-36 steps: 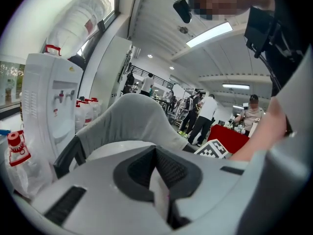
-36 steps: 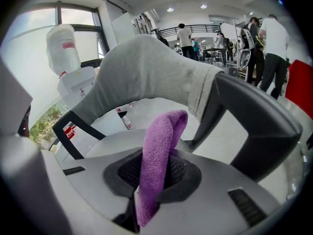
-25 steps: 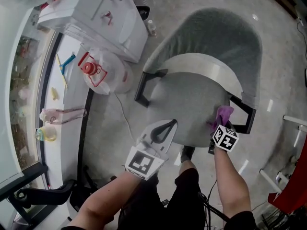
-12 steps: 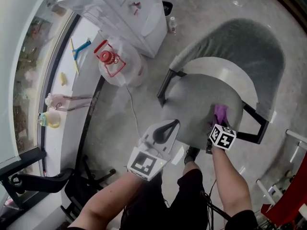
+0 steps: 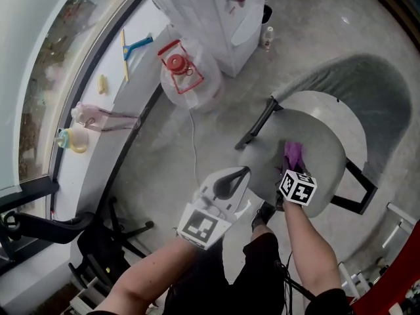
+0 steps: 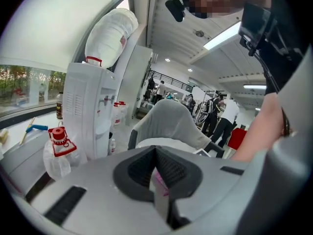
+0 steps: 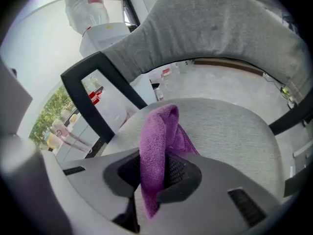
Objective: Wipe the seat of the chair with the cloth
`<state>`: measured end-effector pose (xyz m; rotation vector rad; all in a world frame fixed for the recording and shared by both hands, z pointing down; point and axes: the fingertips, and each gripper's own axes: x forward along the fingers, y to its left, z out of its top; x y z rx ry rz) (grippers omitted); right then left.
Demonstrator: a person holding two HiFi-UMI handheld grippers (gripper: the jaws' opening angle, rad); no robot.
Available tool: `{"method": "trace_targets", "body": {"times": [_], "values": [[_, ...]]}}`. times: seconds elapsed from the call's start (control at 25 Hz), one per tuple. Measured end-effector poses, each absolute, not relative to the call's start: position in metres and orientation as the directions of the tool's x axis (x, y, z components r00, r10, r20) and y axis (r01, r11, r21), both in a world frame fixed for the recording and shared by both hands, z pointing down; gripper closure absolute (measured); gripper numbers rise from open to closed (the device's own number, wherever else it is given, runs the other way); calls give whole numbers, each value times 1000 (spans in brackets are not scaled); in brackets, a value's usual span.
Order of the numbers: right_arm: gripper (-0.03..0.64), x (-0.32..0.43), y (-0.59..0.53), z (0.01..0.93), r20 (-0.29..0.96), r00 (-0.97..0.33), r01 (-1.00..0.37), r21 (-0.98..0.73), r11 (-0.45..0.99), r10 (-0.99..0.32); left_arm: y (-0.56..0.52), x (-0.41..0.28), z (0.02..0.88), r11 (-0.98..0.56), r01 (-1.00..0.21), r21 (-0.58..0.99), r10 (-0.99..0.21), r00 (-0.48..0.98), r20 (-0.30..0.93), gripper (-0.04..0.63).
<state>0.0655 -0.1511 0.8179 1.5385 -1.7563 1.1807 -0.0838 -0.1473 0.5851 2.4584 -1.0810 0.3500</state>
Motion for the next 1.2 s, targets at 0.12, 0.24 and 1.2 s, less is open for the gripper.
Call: {"method": "trace_targets", "body": {"times": [0.12,0.24,1.2], "values": [[549,36,-158,818,822,-263,-953,-303,2,-504,-146,-94,583,-594,-754,281,-647,655,389,588],[549,16,-166,816,813,-291,-941,-339,-3,-504,-144,-104,581,-588,-758,282,-654,650,386,588],[549,148,-166,750,696,-223,-915,-391,-100,-683,-128,-5,573,-724,-645,246,-555,756,348,588]]}}
